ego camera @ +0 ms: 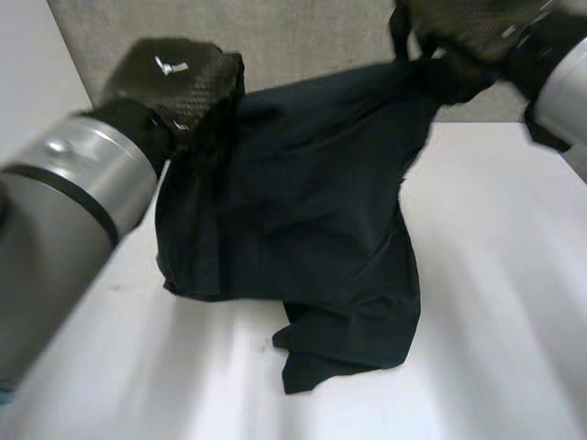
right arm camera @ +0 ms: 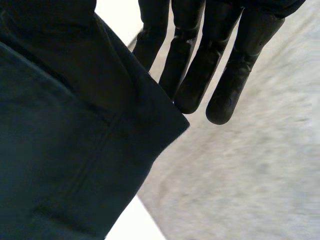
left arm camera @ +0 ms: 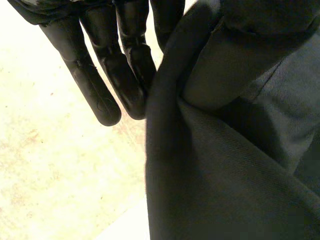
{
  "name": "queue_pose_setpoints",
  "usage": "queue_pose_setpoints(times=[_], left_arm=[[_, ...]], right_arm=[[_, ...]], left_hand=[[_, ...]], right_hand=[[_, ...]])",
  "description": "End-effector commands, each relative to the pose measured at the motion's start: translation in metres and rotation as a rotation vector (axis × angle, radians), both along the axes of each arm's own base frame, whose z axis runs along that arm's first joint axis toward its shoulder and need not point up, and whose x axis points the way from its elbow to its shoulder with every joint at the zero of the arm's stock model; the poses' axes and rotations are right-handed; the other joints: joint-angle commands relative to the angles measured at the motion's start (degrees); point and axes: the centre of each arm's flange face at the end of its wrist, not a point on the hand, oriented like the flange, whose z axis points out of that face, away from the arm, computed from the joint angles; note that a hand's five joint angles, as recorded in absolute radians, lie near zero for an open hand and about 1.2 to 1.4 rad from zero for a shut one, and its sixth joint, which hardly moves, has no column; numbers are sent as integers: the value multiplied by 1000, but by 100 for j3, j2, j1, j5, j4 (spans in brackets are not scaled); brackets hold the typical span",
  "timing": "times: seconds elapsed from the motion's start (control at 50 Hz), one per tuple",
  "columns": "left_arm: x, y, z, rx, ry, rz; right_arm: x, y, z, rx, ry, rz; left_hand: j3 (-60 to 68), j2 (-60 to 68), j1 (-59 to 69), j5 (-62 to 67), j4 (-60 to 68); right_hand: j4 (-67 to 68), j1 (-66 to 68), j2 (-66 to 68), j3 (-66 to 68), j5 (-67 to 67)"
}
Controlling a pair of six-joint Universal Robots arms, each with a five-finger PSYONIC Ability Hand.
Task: Fold the shorts.
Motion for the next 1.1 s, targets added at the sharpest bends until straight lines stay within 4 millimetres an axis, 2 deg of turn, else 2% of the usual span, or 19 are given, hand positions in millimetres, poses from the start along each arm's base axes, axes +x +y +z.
queue_pose_setpoints(times=[0.02, 0.16, 0.28, 0.32, 0.36, 0.38, 0.48, 0.56, 0.58, 0.66, 0.7, 0.72, 0.74, 0.76, 0.78, 0.88, 0.94, 1.02, 1.1], left_arm=[[20, 27, 43, -4, 23, -11], [30, 45, 84, -119, 112, -66], [21, 31, 75, -99, 91, -86], [13, 10, 56, -49, 53, -64], [9, -9, 41, -10, 22, -38], [6, -28, 26, 25, -4, -11], [-5, -95, -16, 78, -41, 61], [-14, -152, -50, 61, -35, 99], [-18, -175, -60, 29, -17, 110], [-32, -215, -82, -58, 32, 112], [-38, -226, -88, -95, 51, 101], [-42, -234, -93, -128, 70, 90], [-46, -238, -97, -145, 78, 82], [-47, -240, -98, -158, 86, 79], [-48, -242, -102, -166, 90, 79], [-56, -240, -116, -167, 93, 65], [-56, -236, -125, -132, 77, 67], [-46, -219, -114, -81, 55, 102], [-27, -182, -108, 40, -6, 130]], right_arm=[[-22, 43, 46, -98, -44, -47], [-29, 57, 65, -158, -79, -61], [-25, 48, 58, -131, -71, -61], [-17, 33, 42, -78, -50, -55], [-5, 9, 16, 4, -14, -47], [0, 3, 9, 25, -4, -38], [29, -26, -30, 90, 35, -4], [58, -77, -65, 5, 1, -4], [61, -84, -70, -12, -8, -7], [79, -118, -102, -123, -47, -25], [89, -132, -123, -192, -58, -52], [91, -137, -130, -217, -62, -68], [93, -141, -136, -239, -62, -88], [94, -146, -143, -258, -59, -110], [94, -153, -155, -276, -48, -151], [92, -153, -177, -224, 0, -179], [82, -145, -170, -180, 23, -194], [69, -123, -151, -111, 42, -189], [51, -101, -145, -4, 89, -193]], left_hand=[[1210, 1152, 1530, 1297, 1131], [1210, 1152, 1530, 1297, 1131], [1210, 1152, 1530, 1297, 1131], [1210, 1152, 1530, 1297, 1131], [1210, 1152, 1530, 1297, 1131], [1210, 1152, 1530, 1297, 1131], [1210, 1152, 1530, 1297, 1131], [1210, 1152, 1530, 1297, 1131], [1210, 1152, 1530, 1297, 1131], [1210, 1152, 1530, 1297, 1131], [1210, 1152, 1530, 1297, 1131], [380, 322, 700, 467, 301], [-1310, -1369, -990, -1223, -1390], [-2993, -3051, -2673, -2905, -3072], [-5324, -5382, -5004, -5237, -5403], [-5790, -5848, -5470, -5703, -5869], [-5790, -5848, -5470, -5703, -5869], [-5790, -5848, -5470, -5703, -5869], [-5790, -5848, -5470, -5703, -5869]], right_hand=[[1194, 2497, 1266, 1188, 1401], [1194, 2497, 1266, 1188, 1401], [1194, 2497, 1266, 1188, 1401], [1194, 2497, 1266, 1188, 1401], [1194, 2497, 1266, 1188, 1401], [1194, 2497, 1266, 1188, 1401], [1194, 2497, 1266, 1188, 1401], [1194, 2497, 1266, 1188, 1401], [1194, 2497, 1266, 1188, 1401], [1194, 2497, 1266, 1188, 1401], [1194, 2497, 1266, 1188, 1401], [1194, 2497, 1266, 1188, 1401], [1194, 2497, 1266, 1188, 1401], [-66, 1237, 6, -71, 142], [-5707, -4404, -5635, -5713, -5500], [-5806, -4503, -5734, -5812, -5599], [-5806, -4503, -5734, -5812, -5599], [-5806, -4503, -5734, -5812, -5599], [-5806, -4503, -5734, -5812, -5599]])
